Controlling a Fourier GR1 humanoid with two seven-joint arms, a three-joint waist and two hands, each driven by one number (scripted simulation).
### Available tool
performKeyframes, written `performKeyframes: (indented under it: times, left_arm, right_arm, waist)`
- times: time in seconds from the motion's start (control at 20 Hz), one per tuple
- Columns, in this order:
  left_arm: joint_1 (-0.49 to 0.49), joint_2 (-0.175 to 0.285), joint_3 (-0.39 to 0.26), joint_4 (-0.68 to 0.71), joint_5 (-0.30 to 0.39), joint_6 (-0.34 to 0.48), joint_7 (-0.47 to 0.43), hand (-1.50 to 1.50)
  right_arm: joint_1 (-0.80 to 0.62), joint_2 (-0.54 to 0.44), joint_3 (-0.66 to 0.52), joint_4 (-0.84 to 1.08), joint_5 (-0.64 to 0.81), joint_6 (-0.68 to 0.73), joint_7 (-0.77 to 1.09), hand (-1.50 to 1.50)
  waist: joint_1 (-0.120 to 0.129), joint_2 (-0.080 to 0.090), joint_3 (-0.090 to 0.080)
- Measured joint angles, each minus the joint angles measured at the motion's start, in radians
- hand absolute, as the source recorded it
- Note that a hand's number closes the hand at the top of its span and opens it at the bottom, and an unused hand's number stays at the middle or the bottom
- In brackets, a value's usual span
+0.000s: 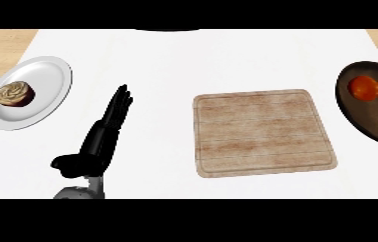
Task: Pick the tomato from the cutting board and place it in the pan
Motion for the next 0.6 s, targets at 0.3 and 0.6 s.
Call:
performKeyframes:
  times: [0.3,0.6]
  left_arm:
    - [0.002,0.005,0.007,0.001,0.004,-0.003,0.003,0.00]
    - [0.008,-0.007,-0.003,-0.002,-0.006,0.004,-0.005,0.00]
  right_arm:
    - [0.062,-0.014,0.017,-0.046,-0.015,0.003,-0.023,-1.50]
    - [0.109,-0.004,0.045,-0.082,-0.023,-0.013,-0.049,-1.50]
  waist:
    - [-0.007,-0.003,0.000]
    - [-0.006,-0.003,0.000]
